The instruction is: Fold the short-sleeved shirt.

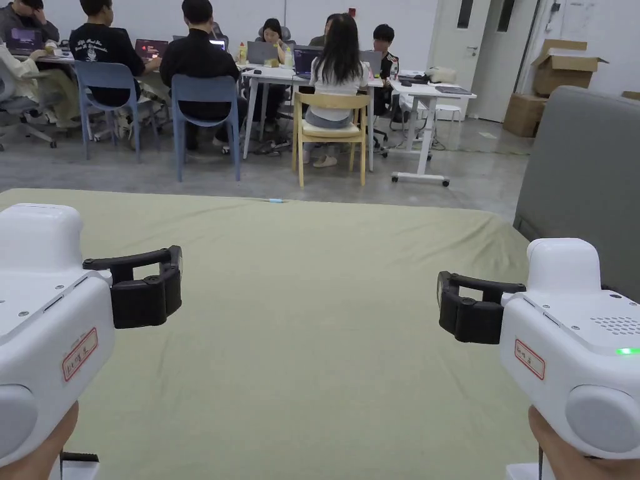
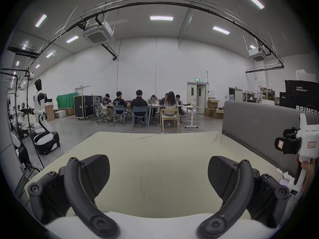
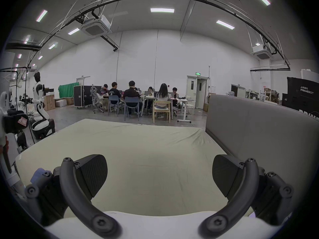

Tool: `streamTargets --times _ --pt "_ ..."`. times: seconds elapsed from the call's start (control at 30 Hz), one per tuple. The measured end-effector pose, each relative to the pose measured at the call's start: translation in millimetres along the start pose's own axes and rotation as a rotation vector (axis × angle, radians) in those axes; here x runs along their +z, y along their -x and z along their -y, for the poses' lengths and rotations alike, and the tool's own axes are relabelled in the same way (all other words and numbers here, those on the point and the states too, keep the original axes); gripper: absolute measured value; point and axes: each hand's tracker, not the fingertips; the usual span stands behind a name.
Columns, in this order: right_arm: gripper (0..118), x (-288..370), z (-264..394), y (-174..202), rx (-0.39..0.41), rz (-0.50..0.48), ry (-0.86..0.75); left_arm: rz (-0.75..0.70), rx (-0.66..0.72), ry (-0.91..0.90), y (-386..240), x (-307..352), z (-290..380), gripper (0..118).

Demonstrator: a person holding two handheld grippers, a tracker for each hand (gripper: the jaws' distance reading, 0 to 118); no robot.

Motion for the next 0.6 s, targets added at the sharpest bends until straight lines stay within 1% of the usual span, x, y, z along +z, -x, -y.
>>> streamTargets --times 0.3,0.47,0.6 --pt "118 -1.1 -0.9 1.3 0.003 -0.014 0.02 0.019 0.005 0.003 -0.3 0.2 -1.1 118" --pt "118 -2.4 -0.3 0.7 0.019 0.001 0.024 0.019 0.011 -0.002 1.1 0.7 -1.0 118" --pt "118 -3.1 0.2 -0.6 0.011 0.005 0.026 0.015 0.007 -0.004 0.8 0.4 -1.6 118"
